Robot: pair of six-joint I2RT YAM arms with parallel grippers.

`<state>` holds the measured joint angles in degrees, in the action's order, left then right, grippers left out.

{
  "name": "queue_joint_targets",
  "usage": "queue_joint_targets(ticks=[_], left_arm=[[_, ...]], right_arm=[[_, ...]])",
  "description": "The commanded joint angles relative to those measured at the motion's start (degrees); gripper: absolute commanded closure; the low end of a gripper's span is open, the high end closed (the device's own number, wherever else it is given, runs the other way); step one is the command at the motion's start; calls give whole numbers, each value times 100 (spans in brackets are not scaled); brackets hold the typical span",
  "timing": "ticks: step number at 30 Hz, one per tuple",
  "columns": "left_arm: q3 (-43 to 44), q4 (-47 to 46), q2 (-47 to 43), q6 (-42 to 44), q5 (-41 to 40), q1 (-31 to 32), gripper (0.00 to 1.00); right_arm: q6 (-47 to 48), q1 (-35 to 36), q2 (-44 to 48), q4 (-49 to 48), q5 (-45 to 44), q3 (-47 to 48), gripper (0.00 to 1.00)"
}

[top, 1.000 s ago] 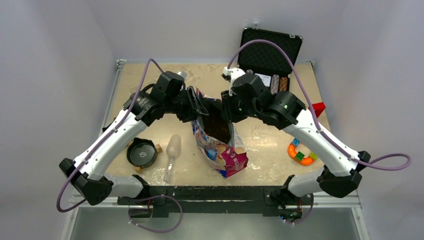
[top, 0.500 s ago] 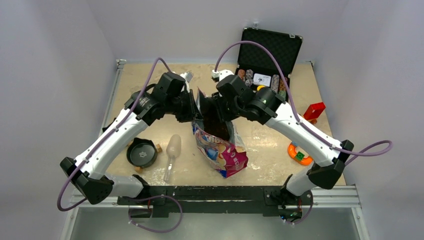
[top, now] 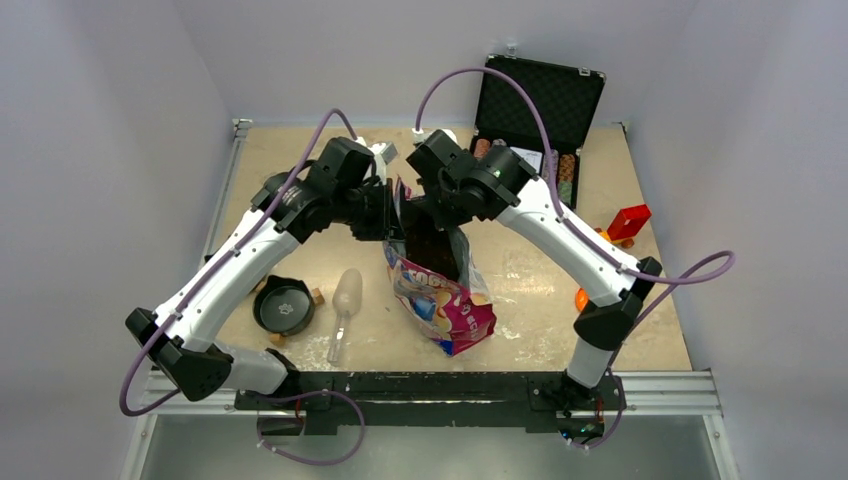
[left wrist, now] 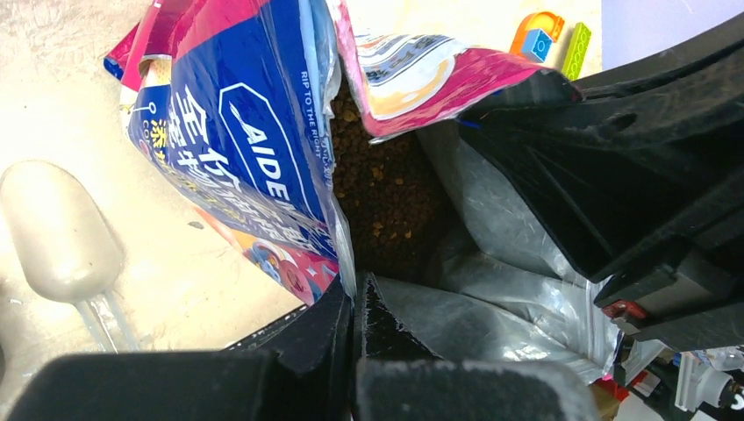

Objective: Serve the pet food

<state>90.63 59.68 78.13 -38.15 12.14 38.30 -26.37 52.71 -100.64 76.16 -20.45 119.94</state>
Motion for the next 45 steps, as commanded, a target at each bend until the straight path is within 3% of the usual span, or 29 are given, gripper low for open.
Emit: queue_joint_targets(ticks=[1, 6, 7, 9, 14, 18, 23, 30, 36, 42, 45], left_arm=[[212, -562, -306, 175, 458, -5, 100], [316, -375, -278, -187, 325, -15, 97], [348, -311, -285, -339, 218, -16, 85], [453, -223, -362, -660, 57, -30, 71], [810, 60, -584, -1072, -593, -25, 59], [940, 168, -756, -1348, -894, -28, 54], [1096, 127, -751, -950, -778, -38, 41], [1198, 523, -943, -23, -576, -60, 40], [456, 706, -1681, 430, -827, -75, 36], [-212, 1019, -1921, 349, -1087, -98, 41], [-487, 1037, -1928, 239, -1087, -109, 43]], right_arm=[[-456, -6, 61, 132, 196, 58, 100], [-406, -21, 701, -612, 160, -1066, 100], [-323, -47, 848, -804, 191, -1359, 100], [-256, -224, 1153, -904, 368, -1516, 100], [-114, -1363, 2387, -1837, 1667, -2371, 100], [84, -1808, 2610, -1648, 1537, -2077, 100], [284, -2269, 2460, -985, 682, -1027, 100], [973, -2414, 1671, 60, -385, 1194, 100], [909, -2354, 1601, -56, -233, 939, 100], [305, -1086, 830, -804, 563, 288, 100], [-110, -787, 462, -1029, 1186, 95, 100]])
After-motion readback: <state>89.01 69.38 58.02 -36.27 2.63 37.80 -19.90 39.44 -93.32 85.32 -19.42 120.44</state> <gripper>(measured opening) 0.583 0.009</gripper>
